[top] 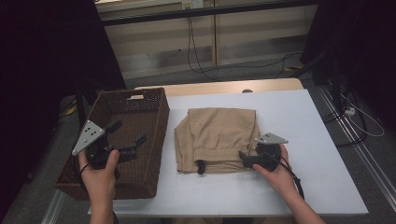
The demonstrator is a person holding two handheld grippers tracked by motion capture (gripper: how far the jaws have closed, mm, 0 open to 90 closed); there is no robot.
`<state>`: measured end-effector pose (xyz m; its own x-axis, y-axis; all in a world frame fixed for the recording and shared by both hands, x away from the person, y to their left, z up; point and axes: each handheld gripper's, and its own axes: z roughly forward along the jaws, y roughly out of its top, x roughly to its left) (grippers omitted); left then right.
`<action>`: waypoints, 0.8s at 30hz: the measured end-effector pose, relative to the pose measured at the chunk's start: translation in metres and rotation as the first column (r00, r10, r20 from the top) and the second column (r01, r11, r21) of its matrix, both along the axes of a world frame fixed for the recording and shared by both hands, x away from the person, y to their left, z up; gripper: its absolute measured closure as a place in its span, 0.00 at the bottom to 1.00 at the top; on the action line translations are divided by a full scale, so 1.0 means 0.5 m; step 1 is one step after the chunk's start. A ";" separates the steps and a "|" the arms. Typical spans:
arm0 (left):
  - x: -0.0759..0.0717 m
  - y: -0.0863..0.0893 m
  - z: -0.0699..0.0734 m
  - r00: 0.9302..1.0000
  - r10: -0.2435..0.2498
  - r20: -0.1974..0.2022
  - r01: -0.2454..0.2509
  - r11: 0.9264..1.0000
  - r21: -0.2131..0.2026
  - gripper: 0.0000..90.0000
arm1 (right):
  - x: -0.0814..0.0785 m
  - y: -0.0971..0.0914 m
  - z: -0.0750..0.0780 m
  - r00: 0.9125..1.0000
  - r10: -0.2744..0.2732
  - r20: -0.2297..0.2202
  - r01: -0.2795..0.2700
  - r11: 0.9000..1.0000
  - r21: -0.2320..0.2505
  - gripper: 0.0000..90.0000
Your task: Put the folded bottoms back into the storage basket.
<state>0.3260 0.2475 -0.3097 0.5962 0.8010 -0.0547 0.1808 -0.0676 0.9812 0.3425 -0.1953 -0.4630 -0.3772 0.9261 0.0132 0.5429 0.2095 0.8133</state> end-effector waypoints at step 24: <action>0.005 -0.011 -0.007 1.000 -0.007 -0.012 0.008 1.000 0.010 0.02 | -0.001 0.004 -0.004 0.985 -0.044 -0.164 0.060 0.994 0.094 0.15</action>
